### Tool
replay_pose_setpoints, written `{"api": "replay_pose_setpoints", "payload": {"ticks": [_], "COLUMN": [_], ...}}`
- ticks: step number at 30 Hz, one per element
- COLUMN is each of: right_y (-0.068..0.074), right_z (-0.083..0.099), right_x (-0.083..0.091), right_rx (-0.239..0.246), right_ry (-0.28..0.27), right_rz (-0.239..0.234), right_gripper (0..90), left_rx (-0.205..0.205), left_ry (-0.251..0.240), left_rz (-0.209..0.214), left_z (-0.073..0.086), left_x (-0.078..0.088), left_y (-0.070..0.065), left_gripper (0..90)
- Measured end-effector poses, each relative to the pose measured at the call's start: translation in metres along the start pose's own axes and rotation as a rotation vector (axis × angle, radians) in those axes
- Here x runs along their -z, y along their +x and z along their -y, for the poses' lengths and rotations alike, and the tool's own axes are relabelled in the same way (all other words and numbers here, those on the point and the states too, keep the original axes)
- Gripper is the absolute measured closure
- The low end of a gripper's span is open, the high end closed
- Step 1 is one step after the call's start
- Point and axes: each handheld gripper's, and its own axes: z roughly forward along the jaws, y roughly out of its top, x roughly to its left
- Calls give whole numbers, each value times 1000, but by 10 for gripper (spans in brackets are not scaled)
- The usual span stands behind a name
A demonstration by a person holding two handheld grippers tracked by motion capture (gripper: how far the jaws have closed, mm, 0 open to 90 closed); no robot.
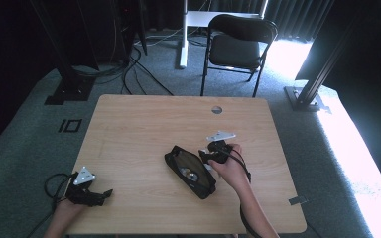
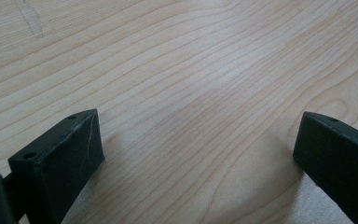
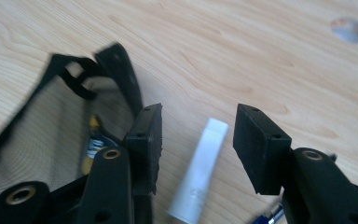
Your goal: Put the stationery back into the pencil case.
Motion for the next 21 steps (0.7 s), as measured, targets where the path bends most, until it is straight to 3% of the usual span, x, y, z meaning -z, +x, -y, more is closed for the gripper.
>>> {"api": "replay_pose_setpoints", "payload": {"ticks": [8, 21], "right_y": [-11, -14], "right_z": [17, 29], "right_x": [-19, -40], "right_rx": [-41, -67], "right_ry": [61, 125], "right_rz": [10, 9], "right_gripper": [532, 543], "left_rx": [0, 0], "left_ry": [0, 0], "left_rz": [0, 0], "left_z": [0, 0], "left_x": [0, 0], "left_y": [0, 0], "left_gripper": [16, 16]}}
